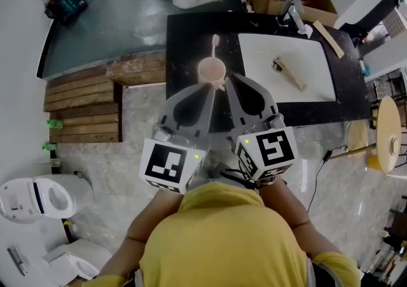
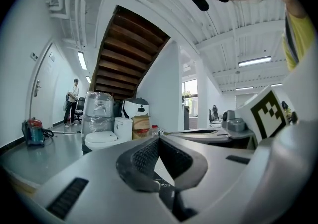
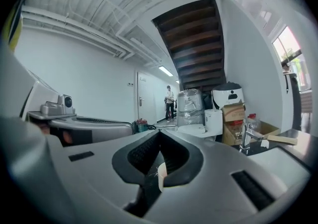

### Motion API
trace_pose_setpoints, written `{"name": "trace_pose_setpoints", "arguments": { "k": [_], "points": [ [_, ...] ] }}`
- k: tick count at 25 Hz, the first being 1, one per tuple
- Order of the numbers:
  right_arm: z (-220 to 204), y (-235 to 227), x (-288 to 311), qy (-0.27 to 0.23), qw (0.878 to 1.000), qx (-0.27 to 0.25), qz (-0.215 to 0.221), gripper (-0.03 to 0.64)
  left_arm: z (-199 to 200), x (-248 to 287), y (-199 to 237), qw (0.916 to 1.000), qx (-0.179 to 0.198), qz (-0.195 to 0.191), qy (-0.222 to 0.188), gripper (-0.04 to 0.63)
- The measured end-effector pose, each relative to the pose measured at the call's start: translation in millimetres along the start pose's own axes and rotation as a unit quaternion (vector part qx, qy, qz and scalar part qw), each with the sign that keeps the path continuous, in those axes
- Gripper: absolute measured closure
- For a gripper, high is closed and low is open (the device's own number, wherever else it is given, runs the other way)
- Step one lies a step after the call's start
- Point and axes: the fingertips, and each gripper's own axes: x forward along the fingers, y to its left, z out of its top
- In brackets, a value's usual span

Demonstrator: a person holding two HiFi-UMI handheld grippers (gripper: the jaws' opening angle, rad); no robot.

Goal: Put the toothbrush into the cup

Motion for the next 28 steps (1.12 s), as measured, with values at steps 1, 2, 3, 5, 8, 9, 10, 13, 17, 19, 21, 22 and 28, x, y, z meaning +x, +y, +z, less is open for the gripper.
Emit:
{"name": "trace_pose_setpoints", "arguments": {
  "k": [1,2,3,5,8,9,10,13,17,19,21,22,28],
  "points": [
    [2.5,3.4,-6.7,-0.004,1.0,-0.002,0.003,0.598,2.3,-3.4,-4.5,1.0,0.002,0.001,-0.003,0.584],
    [4.7,6.5,-13.1,-0.007,1.0,-0.003,0.007,0.598,4.4,-6.8,-8.9,1.0,0.005,0.001,-0.007,0.584],
    [6.5,9.3,-19.2,-0.01,1.0,-0.003,0.009,0.598,6.4,-10.0,-13.1,0.9999,0.008,0.001,-0.01,0.584],
    [9.3,13.5,-30.4,-0.015,1.0,-0.005,0.014,0.598,10.6,-15.3,-20.9,0.9998,0.013,0.001,-0.017,0.586],
    [14.1,17.6,-46.2,-0.022,1.0,-0.011,0.019,0.6,16.9,-21.2,-33.5,0.9996,0.011,0.002,-0.025,0.584],
    [15.9,18.5,-51.2,-0.024,0.999,-0.011,0.021,0.6,19.0,-22.9,-37.5,0.9996,0.01,0.002,-0.028,0.584],
    [17.6,19.3,-56.0,-0.026,0.999,-0.011,0.021,0.6,19.8,-24.5,-40.8,0.9995,0.012,0.003,-0.029,0.584],
    [21.6,21.3,-67.7,-0.031,0.999,-0.013,0.025,0.598,19.0,-28.8,-48.7,0.9995,0.021,0.005,-0.025,0.584],
    [24.4,25.2,-79.7,-0.036,0.999,-0.016,0.029,0.6,23.4,-33.4,-59.4,0.9994,0.021,0.007,-0.028,0.584],
    [24.4,27.1,-83.4,-0.037,0.999,-0.017,0.03,0.601,26.3,-34.4,-64.0,0.9992,0.019,0.005,-0.034,0.584],
    [23.4,28.6,-84.9,-0.038,0.999,-0.015,0.032,0.601,24.4,-35.8,-65.4,0.9993,0.019,0.005,-0.033,0.584],
    [22.8,29.1,-85.1,-0.039,0.999,-0.015,0.033,0.601,21.7,-36.9,-64.7,0.9993,0.022,0.006,-0.031,0.584],
    [20.5,33.2,-87.2,-0.039,0.998,-0.015,0.037,0.601,11.7,-43.6,-65.5,0.9995,0.027,0.008,-0.016,0.584]
  ]
}}
